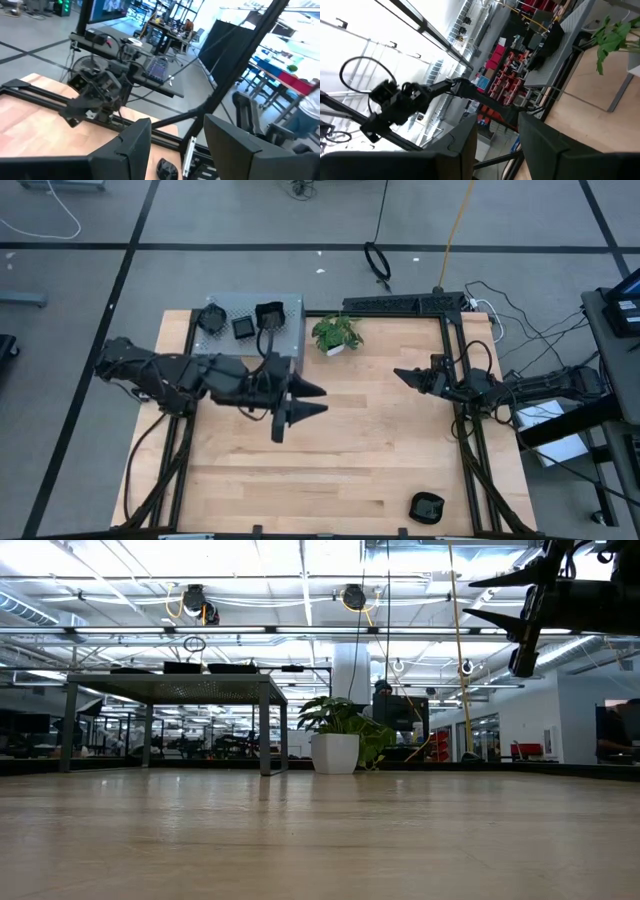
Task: Pick & Place Mini shaped plates
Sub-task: Stack the black leaf shaped plate on top of the other black leaf shaped plates on the shelf
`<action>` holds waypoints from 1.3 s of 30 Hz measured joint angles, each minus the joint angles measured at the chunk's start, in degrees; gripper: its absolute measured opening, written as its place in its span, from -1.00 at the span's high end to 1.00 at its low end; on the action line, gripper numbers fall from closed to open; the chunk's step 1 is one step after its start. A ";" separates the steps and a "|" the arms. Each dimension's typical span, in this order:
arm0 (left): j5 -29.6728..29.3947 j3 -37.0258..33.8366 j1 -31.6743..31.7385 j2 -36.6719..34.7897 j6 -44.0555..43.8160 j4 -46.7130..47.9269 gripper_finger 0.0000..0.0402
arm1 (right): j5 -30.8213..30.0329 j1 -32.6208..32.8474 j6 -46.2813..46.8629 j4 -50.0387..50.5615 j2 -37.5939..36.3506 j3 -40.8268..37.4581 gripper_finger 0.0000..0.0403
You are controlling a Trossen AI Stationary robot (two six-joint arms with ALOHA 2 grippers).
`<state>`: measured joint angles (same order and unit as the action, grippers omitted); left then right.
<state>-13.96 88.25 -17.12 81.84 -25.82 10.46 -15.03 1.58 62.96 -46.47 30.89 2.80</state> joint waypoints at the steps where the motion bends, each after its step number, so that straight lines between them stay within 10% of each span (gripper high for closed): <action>1: -0.08 0.00 -0.36 0.00 0.00 0.00 0.07 | 0.03 0.00 0.49 -0.01 -0.01 0.01 0.36; 39: -0.17 0.00 -1.72 0.00 6.83 0.96 0.07 | -14.21 -0.57 2.68 -1.70 -0.01 -0.01 0.36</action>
<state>-14.13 88.25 -18.84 81.84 -19.00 11.42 -29.24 1.01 65.64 -48.16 30.87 2.79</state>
